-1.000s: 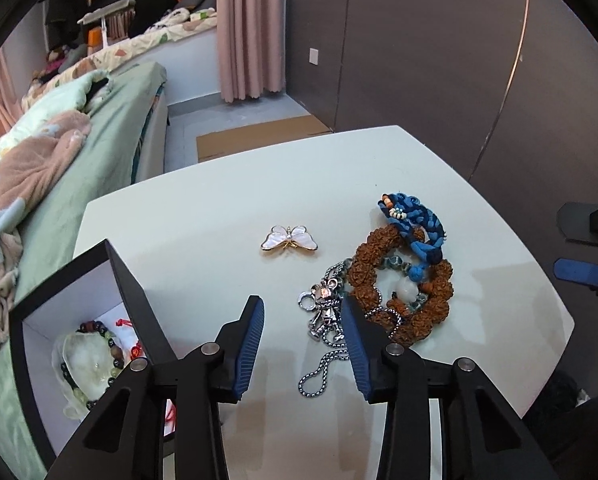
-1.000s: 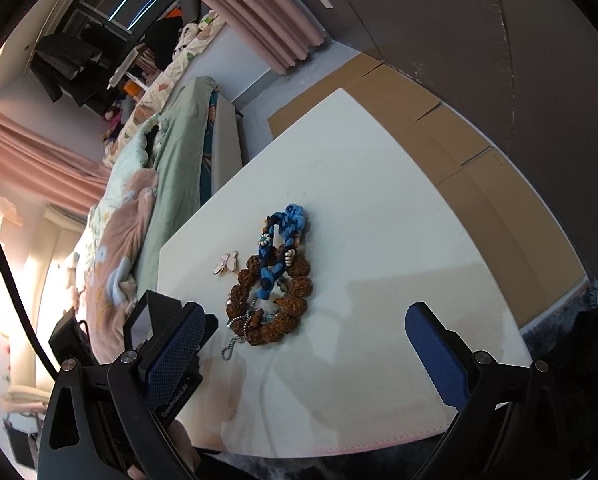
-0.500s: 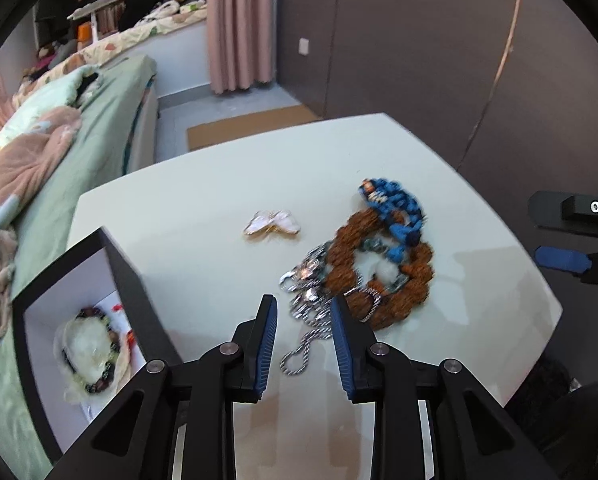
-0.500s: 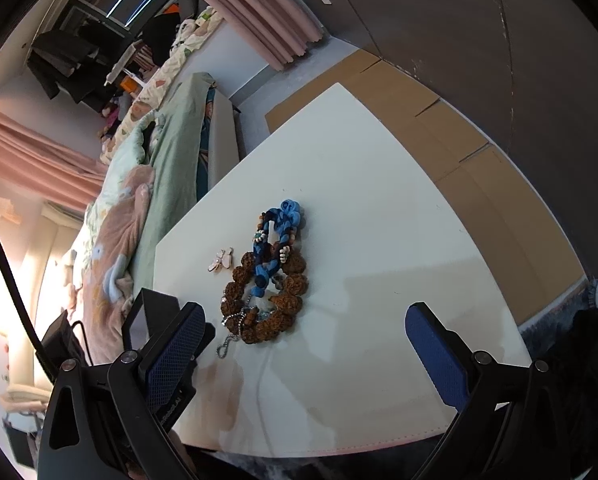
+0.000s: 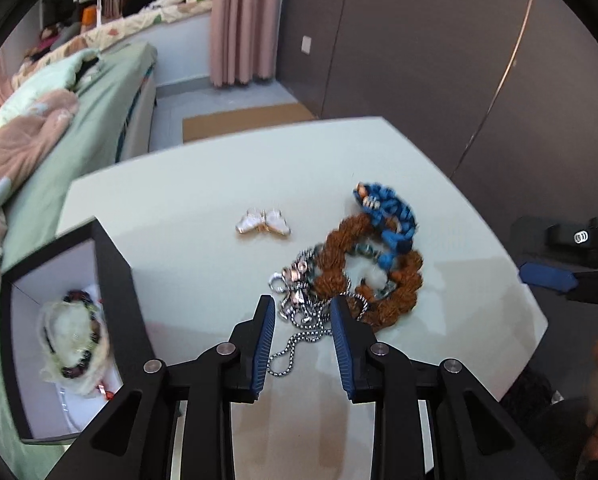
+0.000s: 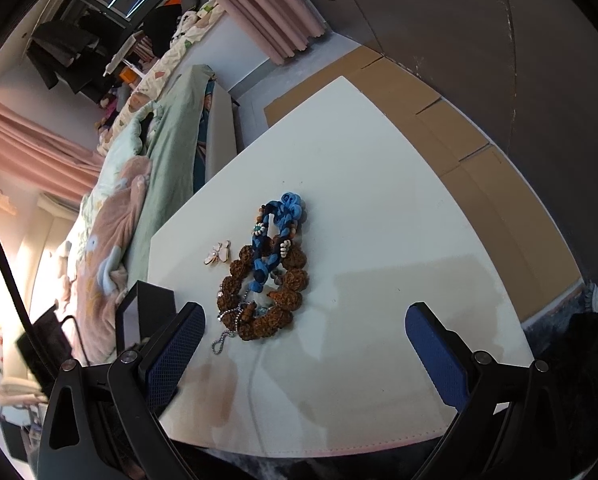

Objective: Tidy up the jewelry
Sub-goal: 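Reach the left gripper to the silver chain necklace and grasp it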

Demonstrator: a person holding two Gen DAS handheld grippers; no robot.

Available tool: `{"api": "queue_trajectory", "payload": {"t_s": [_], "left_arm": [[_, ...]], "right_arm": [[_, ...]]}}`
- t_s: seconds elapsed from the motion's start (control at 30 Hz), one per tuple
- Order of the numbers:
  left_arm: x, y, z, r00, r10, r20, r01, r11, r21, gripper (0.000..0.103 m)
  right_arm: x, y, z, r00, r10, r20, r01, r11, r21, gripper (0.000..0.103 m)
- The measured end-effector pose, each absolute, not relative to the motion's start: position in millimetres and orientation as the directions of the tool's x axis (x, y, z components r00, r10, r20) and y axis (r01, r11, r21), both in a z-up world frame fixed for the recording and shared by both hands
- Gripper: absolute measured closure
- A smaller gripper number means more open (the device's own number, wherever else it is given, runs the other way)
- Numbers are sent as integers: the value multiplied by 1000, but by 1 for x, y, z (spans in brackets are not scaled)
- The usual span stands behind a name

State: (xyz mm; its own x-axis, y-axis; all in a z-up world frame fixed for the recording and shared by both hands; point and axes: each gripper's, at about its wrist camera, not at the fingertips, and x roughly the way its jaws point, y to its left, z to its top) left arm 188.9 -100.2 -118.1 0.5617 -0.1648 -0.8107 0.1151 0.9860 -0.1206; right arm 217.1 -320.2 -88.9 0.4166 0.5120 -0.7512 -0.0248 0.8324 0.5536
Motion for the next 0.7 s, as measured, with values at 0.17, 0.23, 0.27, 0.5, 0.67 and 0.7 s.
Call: {"api": "queue_trajectory", "payload": {"t_s": [0.17,0.23,0.27,0.5,0.67,0.7], "left_arm": [[195,-97,-126,555,-138,-820,89,990,-107,73],[197,-99,-128,557,-131,-820,93,991,-95,73],[198,-100,-129,557,-127,-821,93,992,-90,73],[208,-104,-138,547,-122,-828,100,992,-80,73],[205,-107,-140,554,-118,-824,111,992,-67,77],[204,-106,-140,554,-129,-823,115,990,-78,87]], "right_arm": [[217,-320,-88,419,513,-749,-25,831,555,1],[217,-321,-88,421,515,-747,-24,830,558,1],[217,-320,-88,421,516,-746,-25,829,559,1],[217,-319,-91,415,515,-750,-23,830,557,1],[217,-317,-94,411,511,-755,-19,833,553,1],[217,-316,-94,410,509,-757,-20,835,550,1]]}}
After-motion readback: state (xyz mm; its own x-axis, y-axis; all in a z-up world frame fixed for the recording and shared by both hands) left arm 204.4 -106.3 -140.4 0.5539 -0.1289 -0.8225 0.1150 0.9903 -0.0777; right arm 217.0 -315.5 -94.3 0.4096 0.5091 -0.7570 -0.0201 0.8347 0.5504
